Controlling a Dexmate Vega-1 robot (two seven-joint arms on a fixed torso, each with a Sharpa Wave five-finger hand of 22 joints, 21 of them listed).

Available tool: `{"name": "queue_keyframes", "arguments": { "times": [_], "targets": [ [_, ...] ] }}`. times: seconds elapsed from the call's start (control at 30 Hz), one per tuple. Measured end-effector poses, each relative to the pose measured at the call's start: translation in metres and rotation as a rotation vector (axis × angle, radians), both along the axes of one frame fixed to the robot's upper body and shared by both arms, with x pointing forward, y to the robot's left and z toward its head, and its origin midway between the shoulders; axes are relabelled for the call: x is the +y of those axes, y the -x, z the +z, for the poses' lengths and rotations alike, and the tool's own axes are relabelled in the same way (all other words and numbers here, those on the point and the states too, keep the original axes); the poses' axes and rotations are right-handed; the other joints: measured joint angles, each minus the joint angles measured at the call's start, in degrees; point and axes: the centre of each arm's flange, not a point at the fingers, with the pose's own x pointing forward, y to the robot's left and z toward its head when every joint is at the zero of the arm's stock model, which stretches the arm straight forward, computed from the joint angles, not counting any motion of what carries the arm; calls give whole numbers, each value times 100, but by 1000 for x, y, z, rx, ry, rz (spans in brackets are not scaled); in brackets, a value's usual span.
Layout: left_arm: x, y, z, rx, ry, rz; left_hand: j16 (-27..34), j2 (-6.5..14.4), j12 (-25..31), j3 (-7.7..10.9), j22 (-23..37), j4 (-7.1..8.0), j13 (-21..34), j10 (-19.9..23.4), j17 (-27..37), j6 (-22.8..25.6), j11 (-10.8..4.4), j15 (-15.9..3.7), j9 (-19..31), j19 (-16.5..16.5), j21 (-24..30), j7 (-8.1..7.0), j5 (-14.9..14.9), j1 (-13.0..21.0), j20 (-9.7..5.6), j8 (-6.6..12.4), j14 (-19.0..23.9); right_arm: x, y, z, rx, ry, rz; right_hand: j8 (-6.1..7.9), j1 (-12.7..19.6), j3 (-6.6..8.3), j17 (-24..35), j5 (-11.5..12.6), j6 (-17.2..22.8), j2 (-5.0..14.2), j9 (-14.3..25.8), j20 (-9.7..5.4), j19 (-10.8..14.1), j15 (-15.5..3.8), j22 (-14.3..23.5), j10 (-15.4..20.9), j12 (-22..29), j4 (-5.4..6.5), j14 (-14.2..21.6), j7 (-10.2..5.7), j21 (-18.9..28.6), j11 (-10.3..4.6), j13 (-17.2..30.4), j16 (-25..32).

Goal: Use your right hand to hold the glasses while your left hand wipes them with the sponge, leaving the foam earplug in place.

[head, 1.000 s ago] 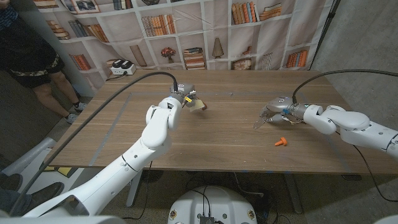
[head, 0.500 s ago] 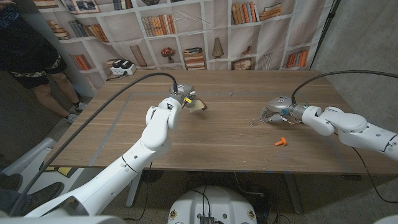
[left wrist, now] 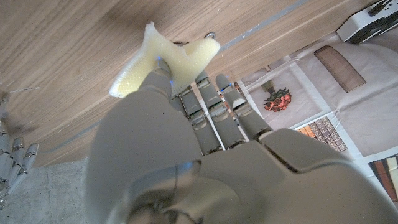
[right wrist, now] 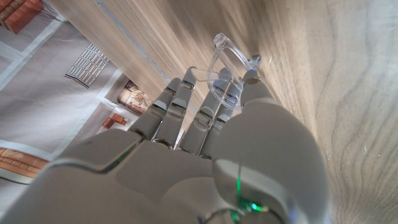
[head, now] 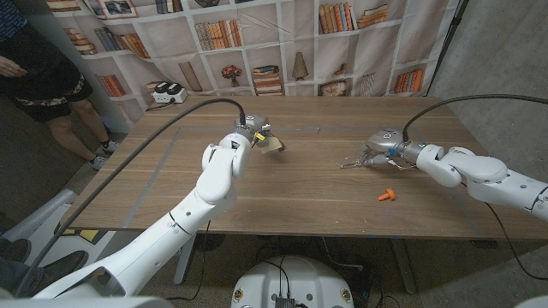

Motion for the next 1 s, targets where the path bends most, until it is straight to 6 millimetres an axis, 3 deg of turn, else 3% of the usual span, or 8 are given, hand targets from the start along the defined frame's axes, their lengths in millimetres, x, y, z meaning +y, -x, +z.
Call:
{"name": "queue_keyframes", "arguments": {
  "times": [1.0],
  "targets": [
    [6,-2,4,-50,33,-12,0,-51,19,17,0,-16,-1,-9,0,0,10,0,-1,-31,0,0,1,-51,32,4,1,10,13,20,-95,-120,-84,39,27,0,-12,-44,62,-27,0,0,-1,-63,1,212,14,0,231,62,0,-33,-33,3]
  ]
}}
